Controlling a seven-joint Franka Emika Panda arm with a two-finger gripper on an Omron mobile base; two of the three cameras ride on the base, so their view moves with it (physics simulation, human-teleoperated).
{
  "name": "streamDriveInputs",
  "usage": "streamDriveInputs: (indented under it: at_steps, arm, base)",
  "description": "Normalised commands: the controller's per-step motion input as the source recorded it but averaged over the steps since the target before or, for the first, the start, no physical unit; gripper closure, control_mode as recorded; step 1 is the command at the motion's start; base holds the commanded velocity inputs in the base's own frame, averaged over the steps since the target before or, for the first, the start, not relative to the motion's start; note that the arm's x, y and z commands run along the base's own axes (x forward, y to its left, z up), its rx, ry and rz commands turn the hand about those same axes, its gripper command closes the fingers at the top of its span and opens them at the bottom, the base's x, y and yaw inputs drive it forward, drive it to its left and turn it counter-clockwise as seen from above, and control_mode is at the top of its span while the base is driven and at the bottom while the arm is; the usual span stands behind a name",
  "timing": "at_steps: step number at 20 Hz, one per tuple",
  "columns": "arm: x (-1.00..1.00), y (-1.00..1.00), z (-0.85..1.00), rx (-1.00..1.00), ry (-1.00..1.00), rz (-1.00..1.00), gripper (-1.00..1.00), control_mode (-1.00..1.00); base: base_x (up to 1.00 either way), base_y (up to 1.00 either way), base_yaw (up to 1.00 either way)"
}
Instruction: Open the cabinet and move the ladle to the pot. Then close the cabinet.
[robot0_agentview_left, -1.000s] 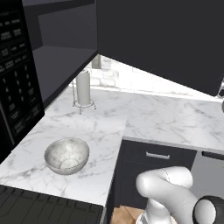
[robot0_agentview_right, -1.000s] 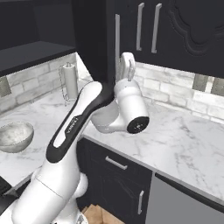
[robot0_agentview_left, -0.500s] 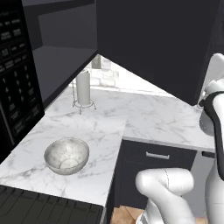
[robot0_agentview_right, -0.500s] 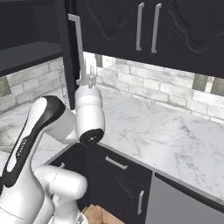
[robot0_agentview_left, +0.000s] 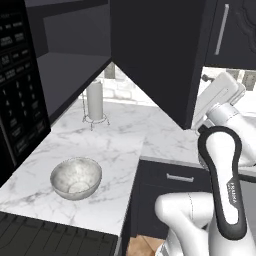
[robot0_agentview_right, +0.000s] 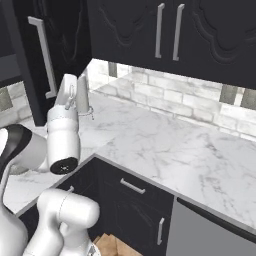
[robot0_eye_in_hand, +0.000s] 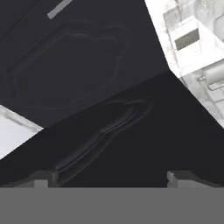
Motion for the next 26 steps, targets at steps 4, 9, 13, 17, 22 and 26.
streamDriveInputs:
  at_steps: [4, 9, 13, 17, 22, 26]
  arm:
    - [-0.03, 1.0, 0.06, 0.14, 0.0, 0.19, -1.0, -1.0]
    - [0.0, 1.0, 0.14, 0.08, 0.0, 0.19, -1.0, -1.0]
    - [0.0, 1.0, 0.09, 0.06, 0.0, 0.18, -1.0, -1.0]
    - [0.01, 1.0, 0.01, 0.02, 0.0, 0.14, -1.0, -1.0]
    - [0.02, 1.0, 0.0, 0.03, -0.03, 0.11, -1.0, -1.0]
    - [0.12, 1.0, 0.0, 0.03, -0.05, 0.08, -1.0, -1.0]
  base:
    - [0.0, 0.0, 0.0]
    - [0.0, 0.0, 0.0]
    - [0.0, 0.0, 0.0]
    - [0.0, 0.0, 0.0]
    - [0.0, 0.0, 0.0]
    - [0.0, 0.0, 0.0]
